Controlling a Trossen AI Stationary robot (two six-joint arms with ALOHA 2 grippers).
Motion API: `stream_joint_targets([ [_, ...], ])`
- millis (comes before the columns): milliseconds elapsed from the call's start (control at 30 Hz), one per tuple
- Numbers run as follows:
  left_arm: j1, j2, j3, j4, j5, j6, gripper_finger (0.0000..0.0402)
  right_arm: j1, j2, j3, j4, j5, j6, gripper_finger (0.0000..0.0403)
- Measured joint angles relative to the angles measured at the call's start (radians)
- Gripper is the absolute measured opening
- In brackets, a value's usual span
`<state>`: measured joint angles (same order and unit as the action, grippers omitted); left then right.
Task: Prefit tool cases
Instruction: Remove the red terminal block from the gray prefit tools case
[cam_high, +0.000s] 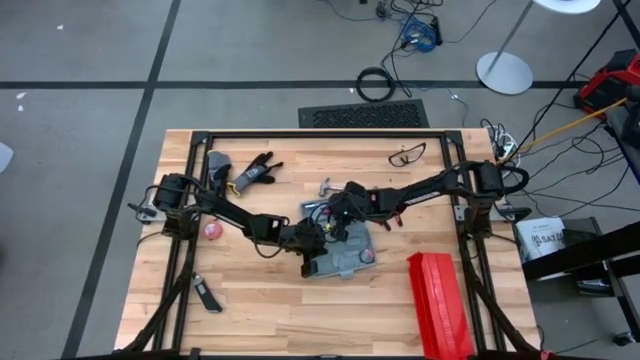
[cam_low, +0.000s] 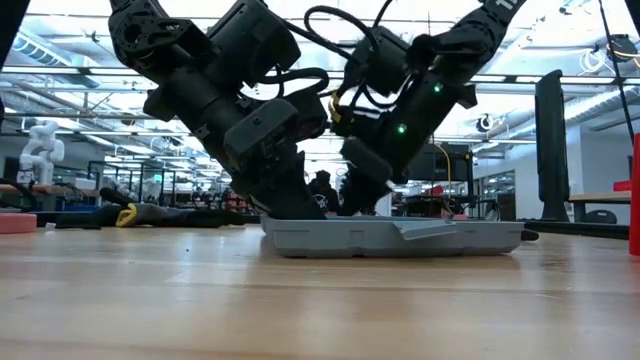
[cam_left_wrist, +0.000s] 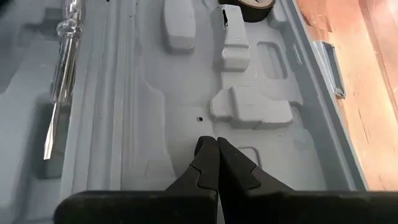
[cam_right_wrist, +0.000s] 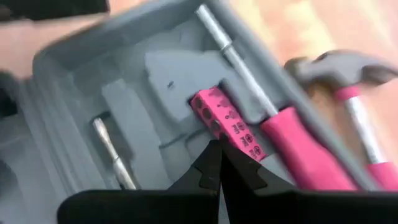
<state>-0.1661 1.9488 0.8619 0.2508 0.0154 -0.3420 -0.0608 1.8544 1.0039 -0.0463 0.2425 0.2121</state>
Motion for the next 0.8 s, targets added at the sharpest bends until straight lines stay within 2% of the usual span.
stream_joint_targets([
  [133, -0.001, 0.0, 0.0, 0.003, 0.004, 0.0, 0.0, -0.009, -0.03, 0.0, 0.012, 0.135, -0.015, 0.0],
  [233, 0.0, 0.0, 0.0, 0.003, 0.009, 0.0, 0.0, -0.015, -0.056, 0.0, 0.0, 0.159, -0.022, 0.0],
  [433, 0.0, 0.0, 0.0, 0.003, 0.01, 0.002, 0.0, -0.02, -0.05, 0.0, -0.006, -0.038, -0.039, 0.0],
  [800, -0.001, 0.001, -0.001, 0.006, 0.001, 0.003, 0.0, -0.014, 0.07, 0.001, 0.091, -0.046, -0.033, 0.0],
])
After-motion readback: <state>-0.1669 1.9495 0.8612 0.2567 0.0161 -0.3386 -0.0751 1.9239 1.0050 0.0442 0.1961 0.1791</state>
